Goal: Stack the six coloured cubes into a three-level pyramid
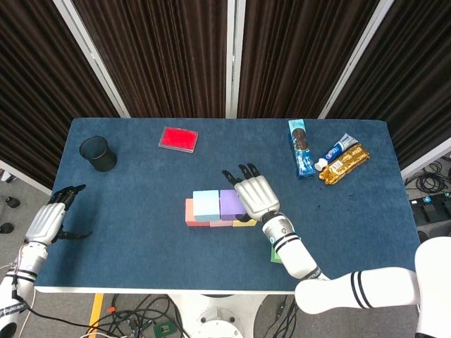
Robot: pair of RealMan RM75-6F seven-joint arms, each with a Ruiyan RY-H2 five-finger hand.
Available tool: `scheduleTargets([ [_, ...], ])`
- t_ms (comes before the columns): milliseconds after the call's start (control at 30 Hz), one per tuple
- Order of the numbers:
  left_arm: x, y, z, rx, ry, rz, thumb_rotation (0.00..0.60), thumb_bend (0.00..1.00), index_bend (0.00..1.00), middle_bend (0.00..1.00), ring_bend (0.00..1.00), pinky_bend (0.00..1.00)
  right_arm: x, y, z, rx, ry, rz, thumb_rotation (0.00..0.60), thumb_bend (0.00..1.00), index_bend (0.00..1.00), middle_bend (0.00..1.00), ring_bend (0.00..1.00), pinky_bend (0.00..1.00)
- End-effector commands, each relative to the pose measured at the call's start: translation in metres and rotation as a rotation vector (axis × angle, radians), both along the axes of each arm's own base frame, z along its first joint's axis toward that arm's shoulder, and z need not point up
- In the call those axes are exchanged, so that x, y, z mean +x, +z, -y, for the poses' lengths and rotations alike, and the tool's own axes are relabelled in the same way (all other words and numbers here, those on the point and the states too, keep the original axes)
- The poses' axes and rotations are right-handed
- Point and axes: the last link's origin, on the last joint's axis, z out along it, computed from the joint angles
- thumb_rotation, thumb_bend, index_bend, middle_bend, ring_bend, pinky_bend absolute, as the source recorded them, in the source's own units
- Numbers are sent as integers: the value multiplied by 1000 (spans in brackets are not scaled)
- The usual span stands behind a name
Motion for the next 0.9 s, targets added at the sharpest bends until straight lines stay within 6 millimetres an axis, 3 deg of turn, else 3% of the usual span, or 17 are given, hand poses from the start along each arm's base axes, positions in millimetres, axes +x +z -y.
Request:
scheduleTargets([
  [33,0,0,0,-1,1,0,600,36,77,88,0,66,0,-1,0,2,-4,-3,600,174,0,506,22,0],
  [333,-1,-1,0,-2,3,4,600,37,77,88,0,66,0,-2,0,5,-10,1,600,152,0,469,21,0],
  [567,-2,-1,0,-3,8,7,600,36,77,88,0,66,1,0,1,22,-15,23,600,56,0,202,0,0],
  [900,-1,0,0,-4,11,14,600,36,77,88,0,66,1,2,2,43,-19,41,600,6,0,140,0,0],
])
